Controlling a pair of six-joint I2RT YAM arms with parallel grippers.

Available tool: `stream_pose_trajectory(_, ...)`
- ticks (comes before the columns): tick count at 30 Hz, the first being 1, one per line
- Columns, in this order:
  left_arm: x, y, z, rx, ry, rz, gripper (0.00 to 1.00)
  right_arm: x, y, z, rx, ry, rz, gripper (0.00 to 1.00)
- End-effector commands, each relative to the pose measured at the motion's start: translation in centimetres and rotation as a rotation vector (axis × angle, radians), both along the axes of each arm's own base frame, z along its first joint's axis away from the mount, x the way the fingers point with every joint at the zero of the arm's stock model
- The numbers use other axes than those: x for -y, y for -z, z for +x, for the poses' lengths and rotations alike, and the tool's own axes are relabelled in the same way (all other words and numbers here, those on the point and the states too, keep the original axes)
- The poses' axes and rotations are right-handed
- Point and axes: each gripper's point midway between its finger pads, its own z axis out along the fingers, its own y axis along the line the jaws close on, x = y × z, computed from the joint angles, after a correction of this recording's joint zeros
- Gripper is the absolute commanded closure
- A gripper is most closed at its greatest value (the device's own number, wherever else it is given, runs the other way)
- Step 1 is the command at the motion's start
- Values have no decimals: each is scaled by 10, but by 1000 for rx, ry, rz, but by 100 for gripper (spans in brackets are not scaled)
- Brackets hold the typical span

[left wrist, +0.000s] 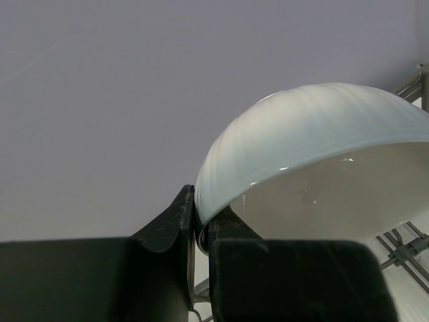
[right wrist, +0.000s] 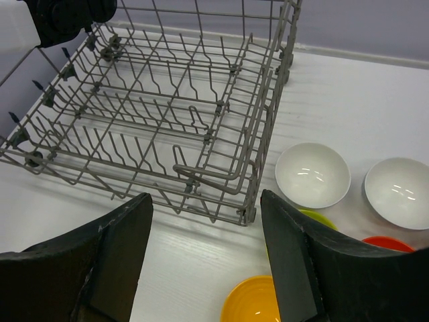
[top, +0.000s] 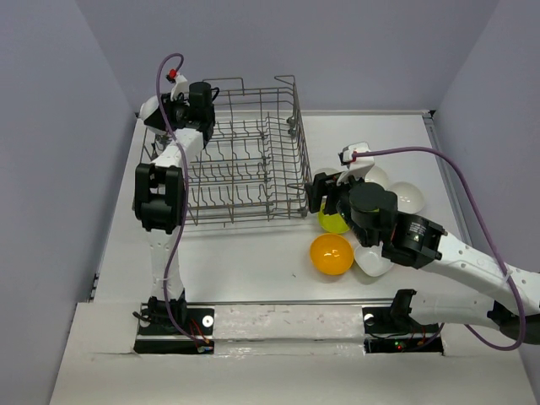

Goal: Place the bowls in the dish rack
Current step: Insert the bowl into the dish rack.

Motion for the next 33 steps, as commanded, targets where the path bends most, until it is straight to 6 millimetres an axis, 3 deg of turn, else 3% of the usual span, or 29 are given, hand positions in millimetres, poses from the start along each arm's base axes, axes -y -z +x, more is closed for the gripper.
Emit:
stream_pose_trajectory(1, -7, -34, -9, 166, -75, -11, 100, -1, -7, 0, 18, 1, 49, 29)
stream_pose_trajectory(13, -19, -28, -12, 130, -95, 4, 100, -1, -6, 0, 16, -3, 48, 29)
stream_pose_trajectory(33, -21, -9, -10, 80, -122, 21, 100, -3, -4, -2, 12, -15, 45, 29)
